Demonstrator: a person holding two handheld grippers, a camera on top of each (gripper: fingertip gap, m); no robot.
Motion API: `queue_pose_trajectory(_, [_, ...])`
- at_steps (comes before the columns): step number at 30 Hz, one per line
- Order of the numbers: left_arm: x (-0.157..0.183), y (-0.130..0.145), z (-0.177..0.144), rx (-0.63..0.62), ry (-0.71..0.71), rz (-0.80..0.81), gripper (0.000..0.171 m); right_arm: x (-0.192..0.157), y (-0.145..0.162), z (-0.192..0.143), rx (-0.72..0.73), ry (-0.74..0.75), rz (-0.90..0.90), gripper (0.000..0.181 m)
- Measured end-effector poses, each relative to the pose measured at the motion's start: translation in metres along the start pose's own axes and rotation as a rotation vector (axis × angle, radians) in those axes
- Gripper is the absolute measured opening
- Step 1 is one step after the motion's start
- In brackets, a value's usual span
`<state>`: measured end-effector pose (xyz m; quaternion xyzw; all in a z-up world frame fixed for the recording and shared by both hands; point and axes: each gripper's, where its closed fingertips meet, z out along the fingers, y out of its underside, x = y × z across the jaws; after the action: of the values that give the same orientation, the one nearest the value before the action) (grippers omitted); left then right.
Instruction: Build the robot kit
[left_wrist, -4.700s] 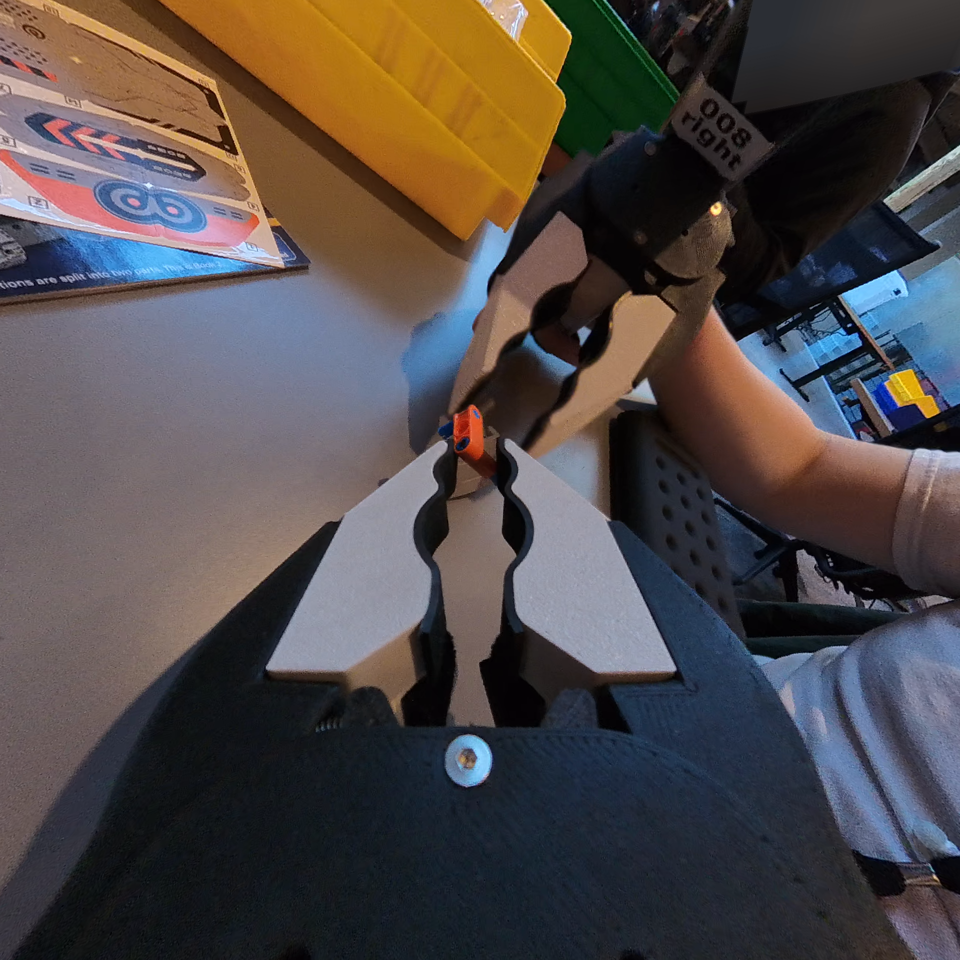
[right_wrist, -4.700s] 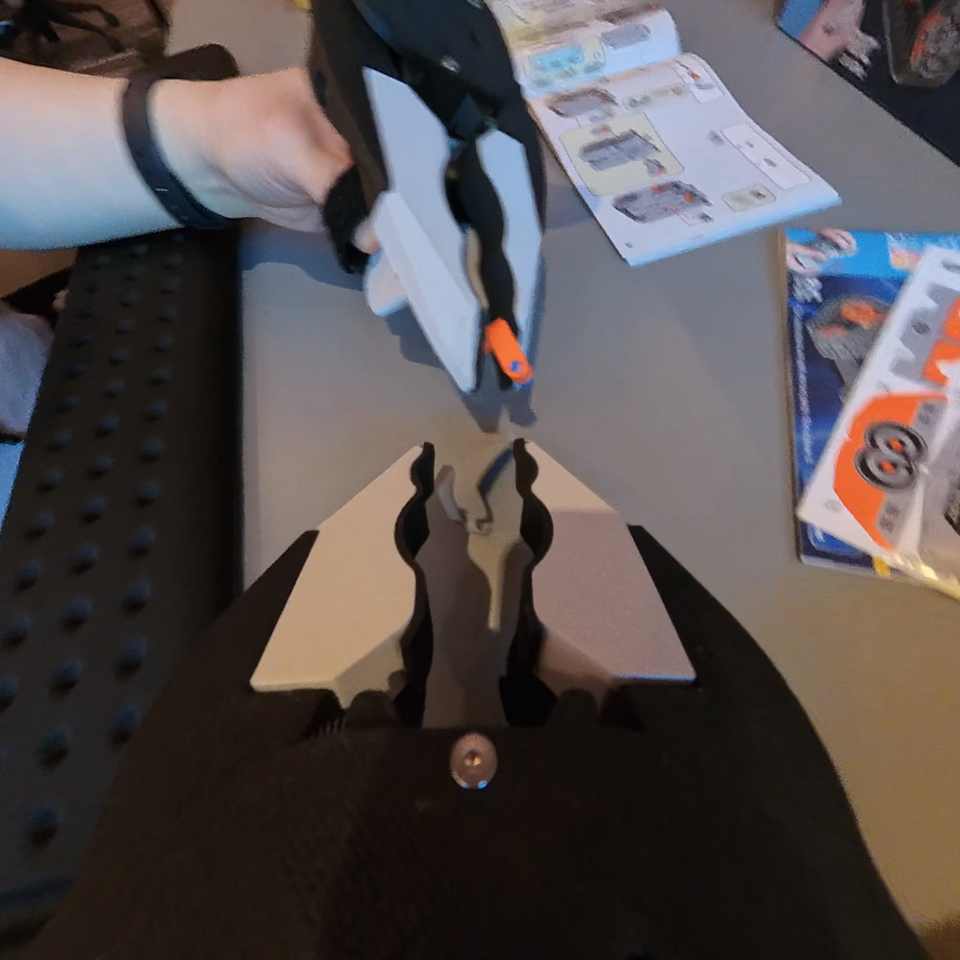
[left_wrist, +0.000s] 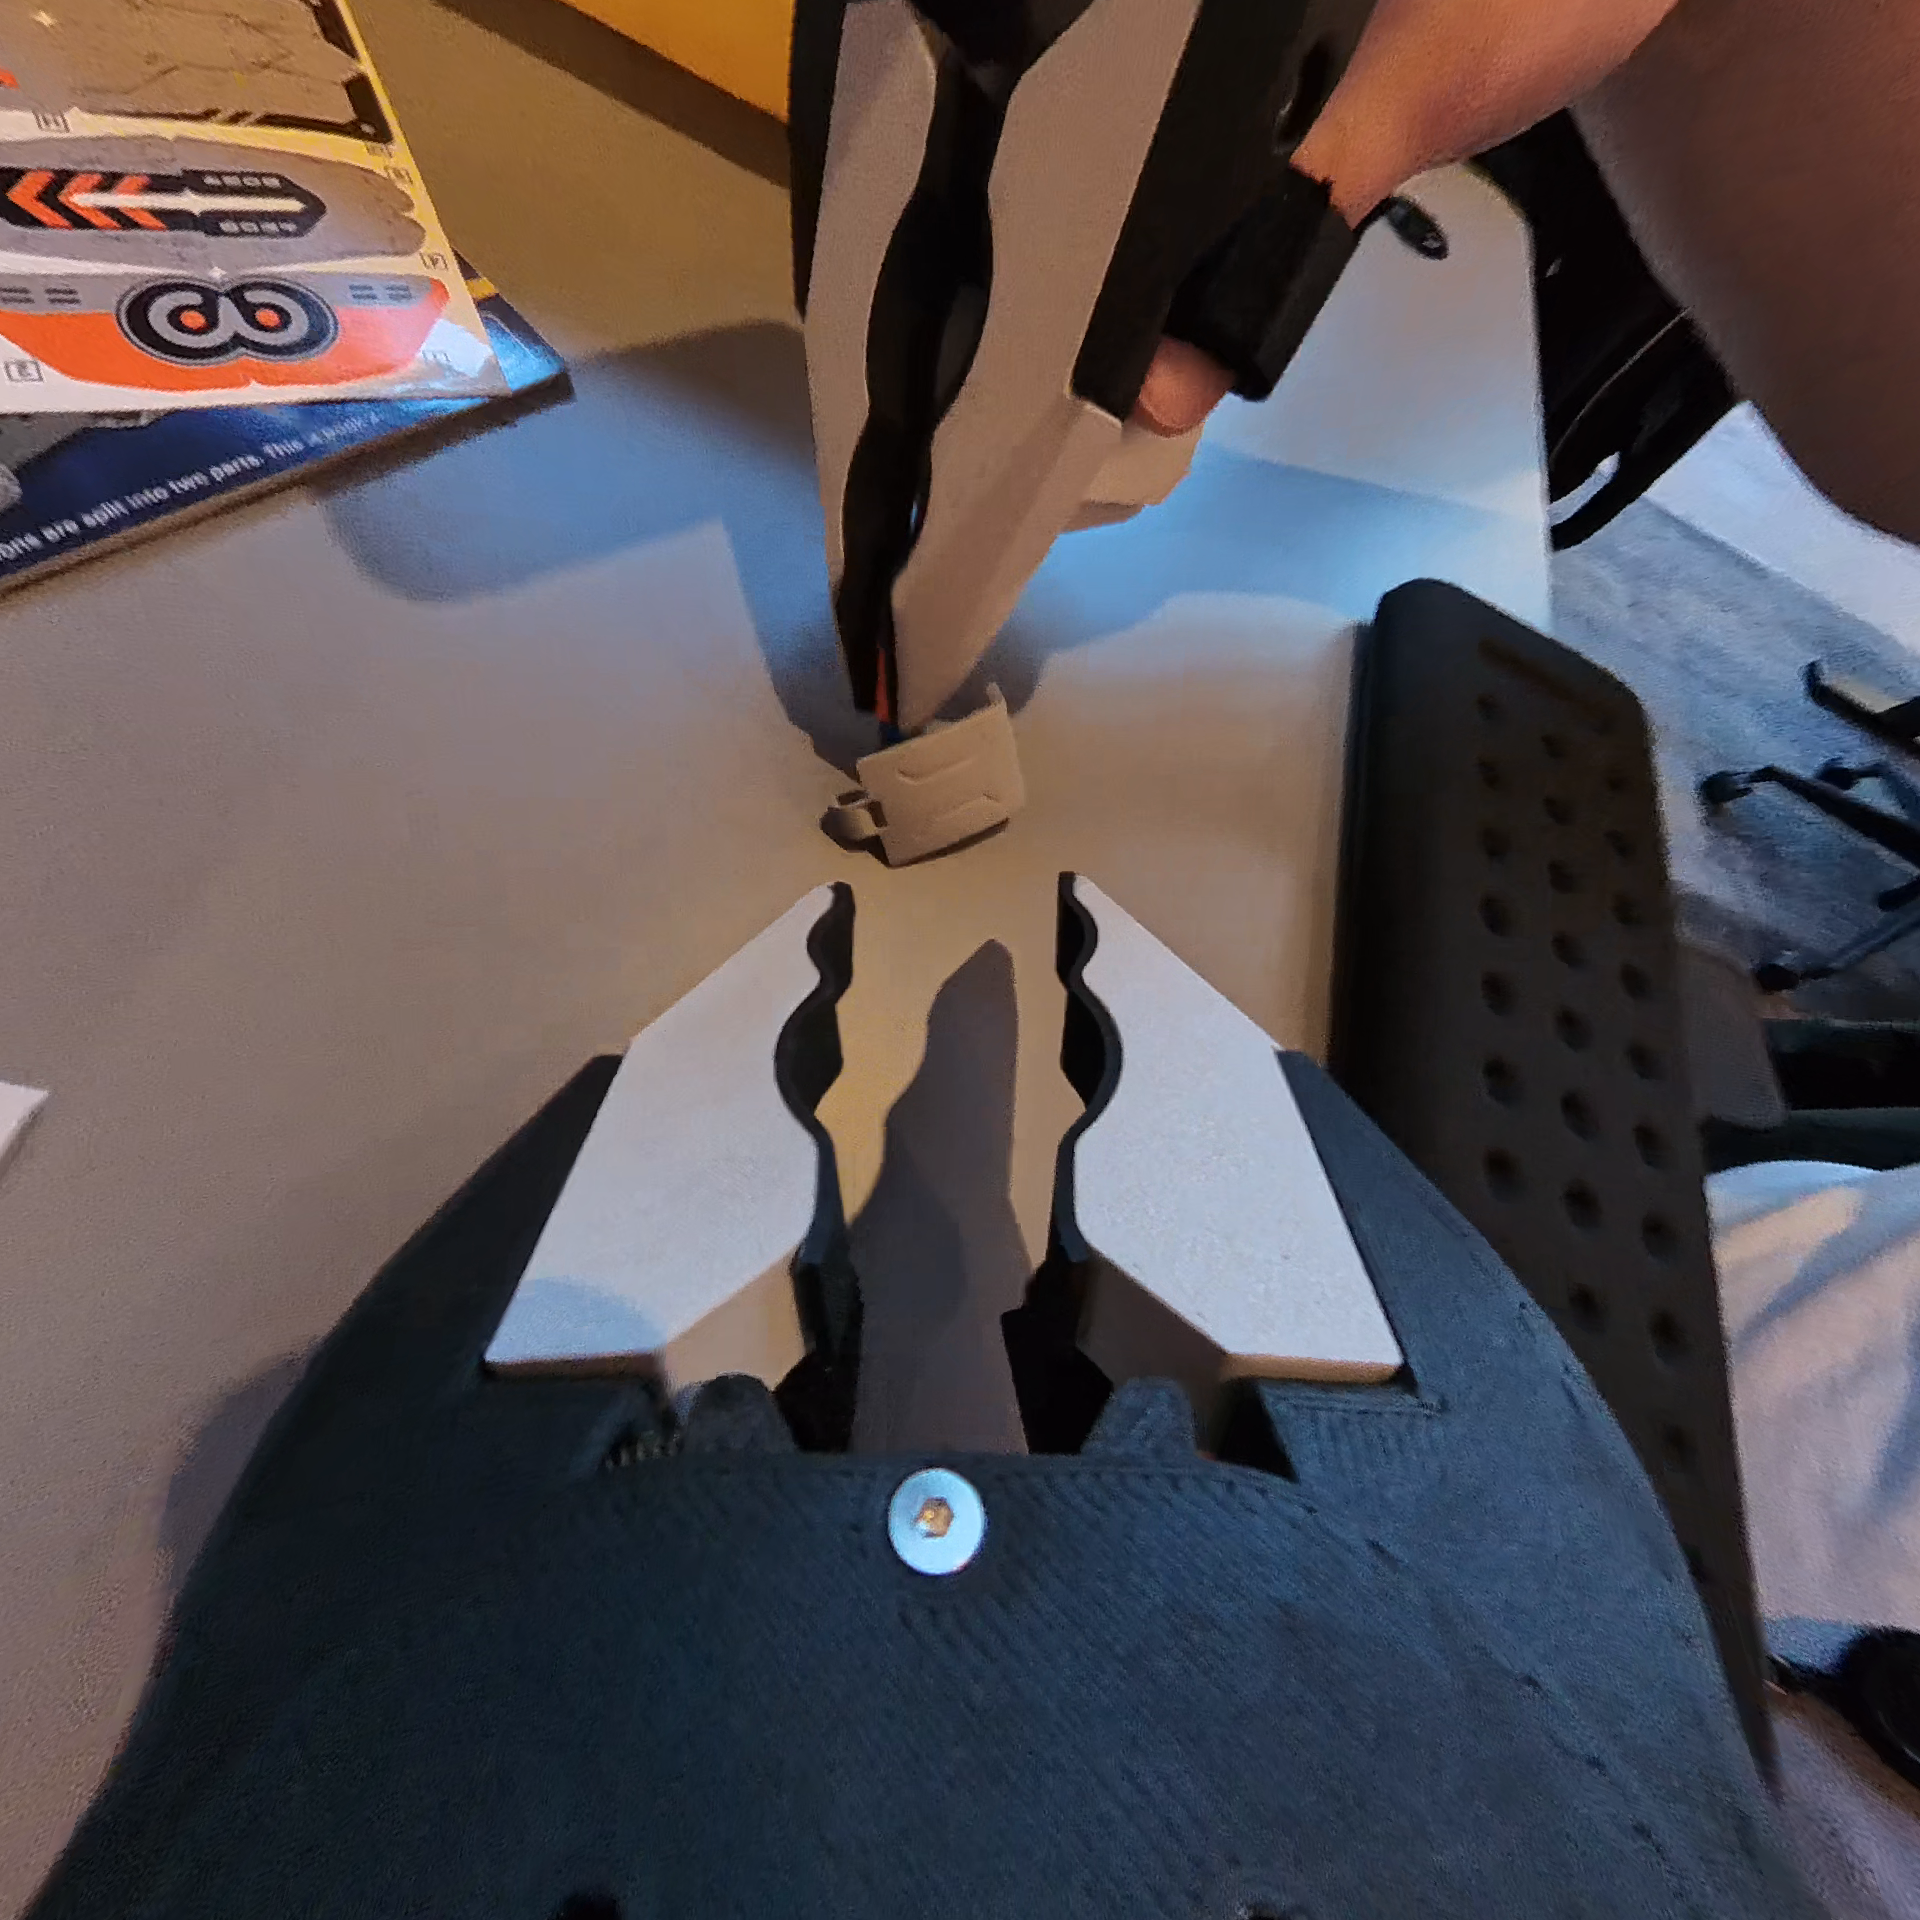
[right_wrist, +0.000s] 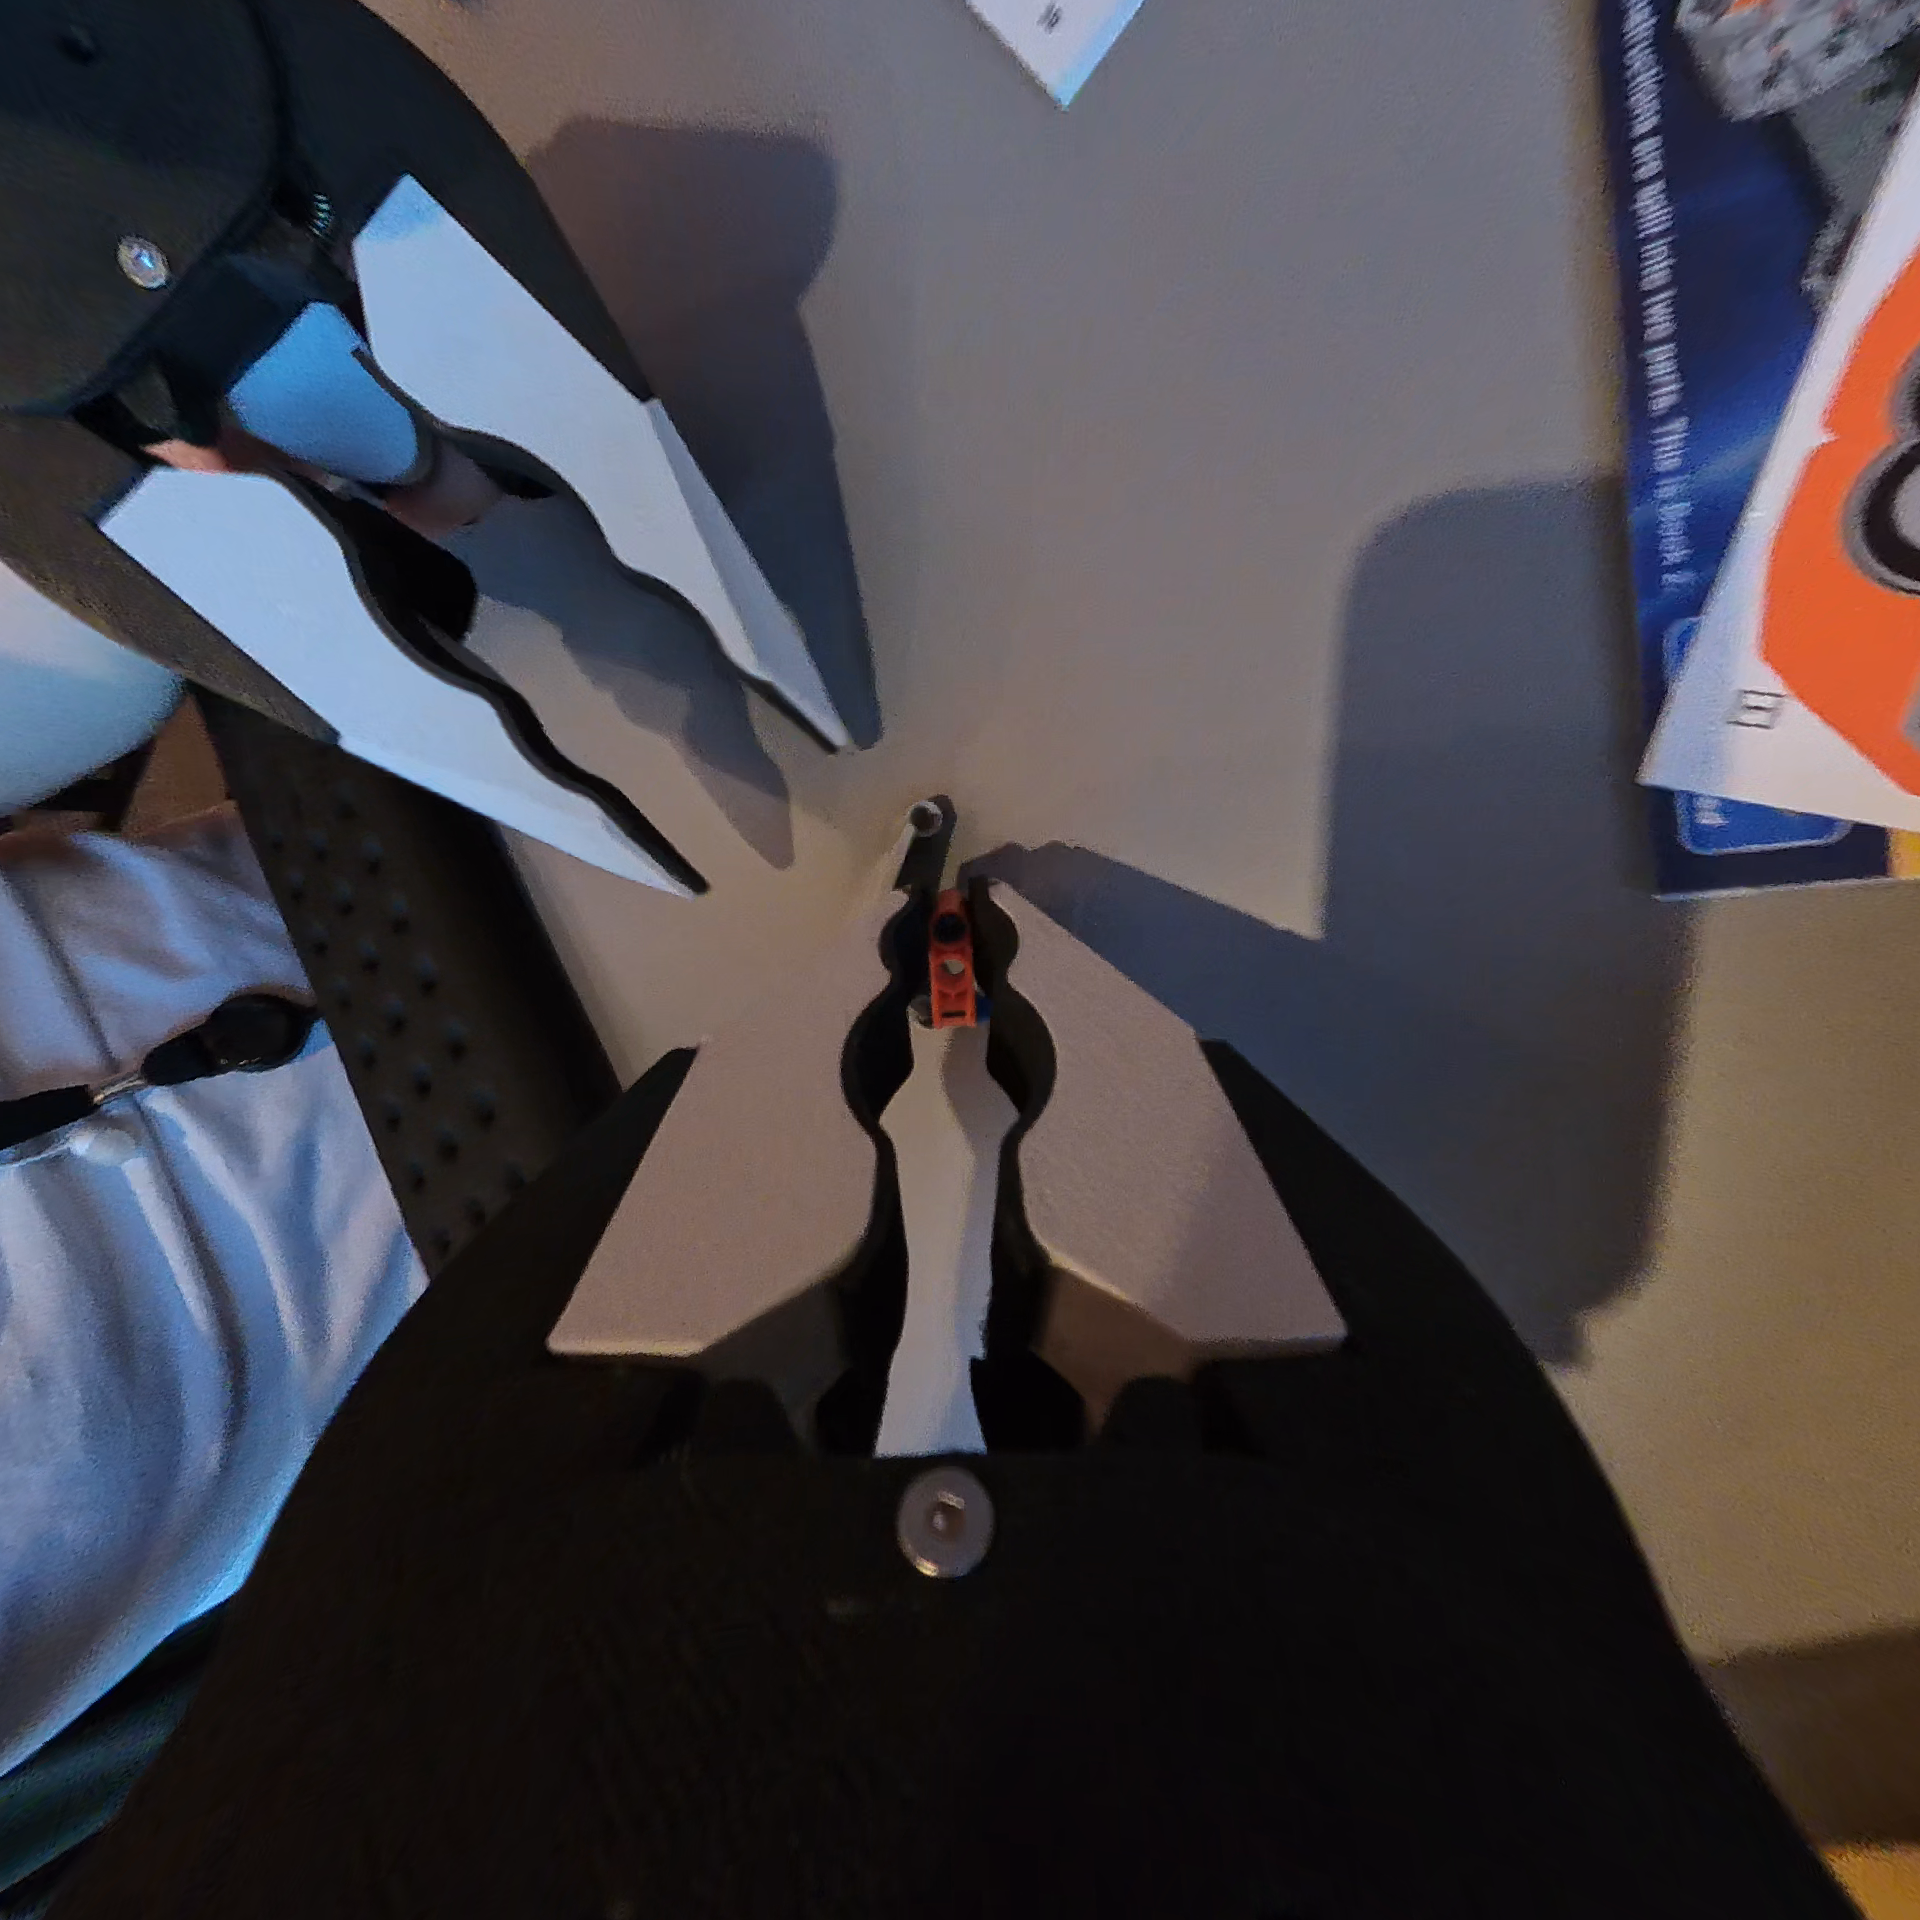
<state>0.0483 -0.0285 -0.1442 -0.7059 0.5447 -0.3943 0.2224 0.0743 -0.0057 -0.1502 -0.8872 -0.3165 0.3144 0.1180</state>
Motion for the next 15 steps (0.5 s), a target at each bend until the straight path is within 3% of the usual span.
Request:
queue_pose_trajectory(3, [-0.009, 0.003, 0.010, -0.056, -0.066, 0.052, 0.044, -0.006, 0.000, 0.007, -0.008, -0.089, 0.027, 0.006])
queue_pose_trajectory(9, [-0.003, -0.001, 0.017, -0.031, -0.013, 0.080, 0.040, -0.020, -0.003, 0.011, 0.058, -0.230, -0.002, 0.006])
queue_pose_trajectory(15, [0.000, 0.004, 0.017, -0.036, -0.049, 0.181, 0.032, -0.036, 0.002, 0.006, 0.129, -0.319, -0.075, 0.006])
